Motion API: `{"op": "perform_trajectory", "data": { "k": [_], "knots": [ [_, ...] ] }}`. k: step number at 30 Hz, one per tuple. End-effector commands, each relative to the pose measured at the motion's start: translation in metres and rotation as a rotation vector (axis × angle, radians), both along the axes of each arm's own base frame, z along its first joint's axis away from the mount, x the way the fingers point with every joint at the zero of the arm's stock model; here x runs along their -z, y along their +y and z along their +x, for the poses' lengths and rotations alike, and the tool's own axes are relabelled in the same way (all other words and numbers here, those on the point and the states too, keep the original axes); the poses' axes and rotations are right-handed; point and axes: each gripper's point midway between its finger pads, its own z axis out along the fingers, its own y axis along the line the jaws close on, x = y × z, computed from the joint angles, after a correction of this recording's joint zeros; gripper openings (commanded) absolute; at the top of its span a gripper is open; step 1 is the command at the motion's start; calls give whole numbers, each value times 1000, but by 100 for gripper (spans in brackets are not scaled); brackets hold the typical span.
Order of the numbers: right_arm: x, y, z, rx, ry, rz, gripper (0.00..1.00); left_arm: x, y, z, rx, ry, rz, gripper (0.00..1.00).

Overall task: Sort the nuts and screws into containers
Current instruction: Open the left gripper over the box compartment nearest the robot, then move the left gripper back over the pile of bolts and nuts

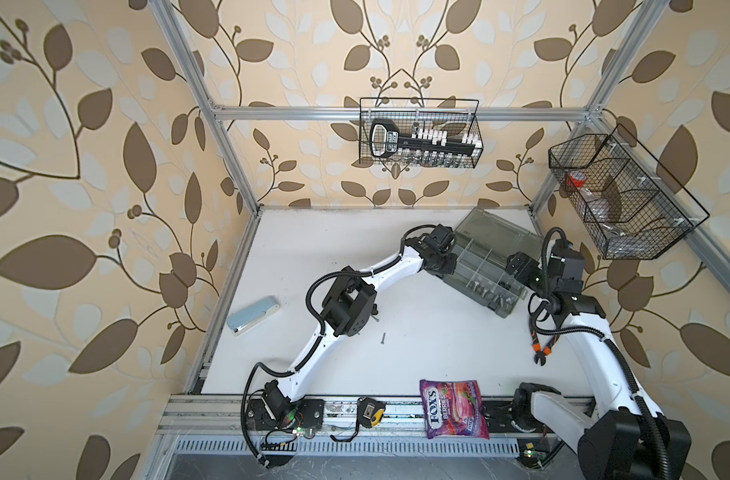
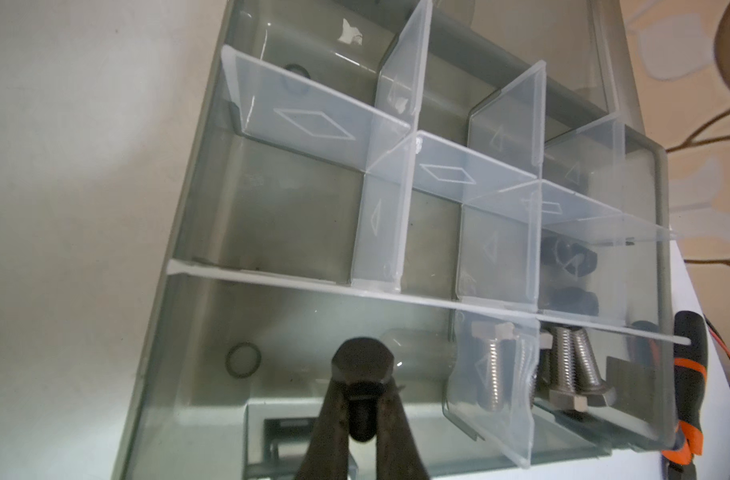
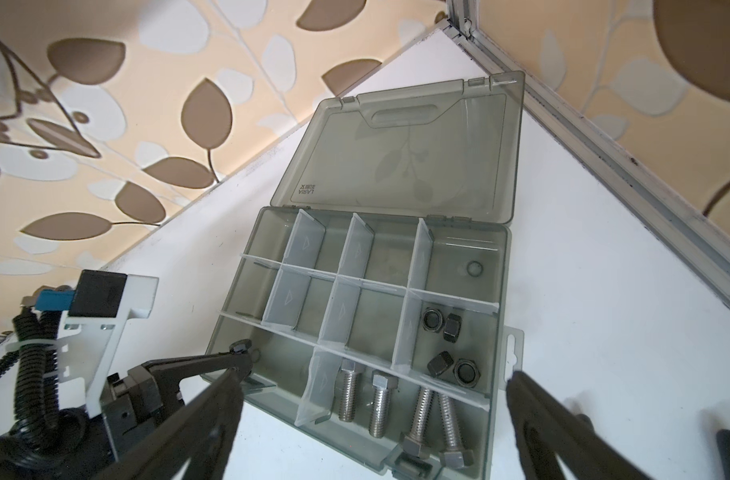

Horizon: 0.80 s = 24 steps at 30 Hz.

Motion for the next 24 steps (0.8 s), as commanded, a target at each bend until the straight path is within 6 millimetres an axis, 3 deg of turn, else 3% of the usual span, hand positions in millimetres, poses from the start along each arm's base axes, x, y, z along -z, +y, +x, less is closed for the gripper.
{"op": "perform_trajectory", "data": {
  "k": [1,4,7,14,16,20,24],
  "knots": [
    [5,1,-4,-2,12,14,100,-19,-13,-4,43,-25,-38,16],
    [5,3,-4,-8,12,15,100,-21,-13,-3,42,-30,-41,24],
    [5,3,-4,-8,11,16,100,-30,-11,-2,36,-44,-41,26],
    [4,1,-3,-6,11,8,99,-70,3,-9,7,-83,-57,27],
    [4,1,-3,-7,11,8,100,-81,14,-16,-18,-88,-60,30],
    [5,1,-2,-5,15,8,100,-88,54,-37,-93,-91,-16,41],
    [8,2,0,-8,21,15,100,-79,104,-58,-181,-89,86,46]
  ]
}}
